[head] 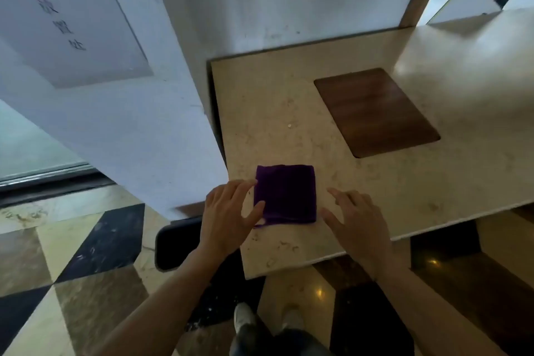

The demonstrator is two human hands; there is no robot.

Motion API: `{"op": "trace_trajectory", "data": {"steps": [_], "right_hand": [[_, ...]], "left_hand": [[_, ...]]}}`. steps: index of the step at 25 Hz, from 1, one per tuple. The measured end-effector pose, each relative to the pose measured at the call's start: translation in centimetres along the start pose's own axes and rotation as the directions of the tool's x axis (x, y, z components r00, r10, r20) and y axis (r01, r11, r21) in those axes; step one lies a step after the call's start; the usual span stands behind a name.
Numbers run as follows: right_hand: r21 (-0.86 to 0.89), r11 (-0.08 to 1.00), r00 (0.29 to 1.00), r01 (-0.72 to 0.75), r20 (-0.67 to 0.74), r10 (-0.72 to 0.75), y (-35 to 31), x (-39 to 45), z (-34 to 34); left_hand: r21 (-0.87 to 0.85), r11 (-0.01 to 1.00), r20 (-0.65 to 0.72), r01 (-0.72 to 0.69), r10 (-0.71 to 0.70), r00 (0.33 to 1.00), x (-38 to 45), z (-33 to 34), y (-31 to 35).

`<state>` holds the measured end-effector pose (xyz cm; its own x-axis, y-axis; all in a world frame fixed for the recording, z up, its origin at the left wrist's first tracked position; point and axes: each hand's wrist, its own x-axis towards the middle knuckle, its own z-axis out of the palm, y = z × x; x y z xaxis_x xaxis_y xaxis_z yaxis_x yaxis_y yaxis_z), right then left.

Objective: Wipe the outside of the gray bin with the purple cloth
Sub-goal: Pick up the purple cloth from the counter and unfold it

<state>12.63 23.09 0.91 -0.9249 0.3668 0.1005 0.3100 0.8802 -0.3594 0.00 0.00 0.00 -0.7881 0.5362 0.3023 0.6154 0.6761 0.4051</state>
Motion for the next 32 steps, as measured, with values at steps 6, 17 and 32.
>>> {"op": "trace_trajectory", "data": {"steps": [6, 17, 32], "right_hand": [[-0.161, 0.987, 0.954, -0.004, 0.296, 0.053, 1.3, 7.5, 5.3], [-0.078, 0.994, 0.951, -0.074, 0.296, 0.094, 2.3, 12.1, 9.5], [0.584, 0.803, 0.990, 0.118, -0.007, -0.140, -6.7, 9.9, -2.0]], "left_hand": [[0.147, 0.989, 0.287, 0.026, -0.067, 0.956, 5.2, 6.6, -3.8], [0.181, 0.983, 0.492, -0.017, -0.075, 0.867, 11.6, 10.2, -5.9], [-0.521, 0.792, 0.115, 0.318, -0.304, 0.946, 5.5, -5.8, -2.1]]}}
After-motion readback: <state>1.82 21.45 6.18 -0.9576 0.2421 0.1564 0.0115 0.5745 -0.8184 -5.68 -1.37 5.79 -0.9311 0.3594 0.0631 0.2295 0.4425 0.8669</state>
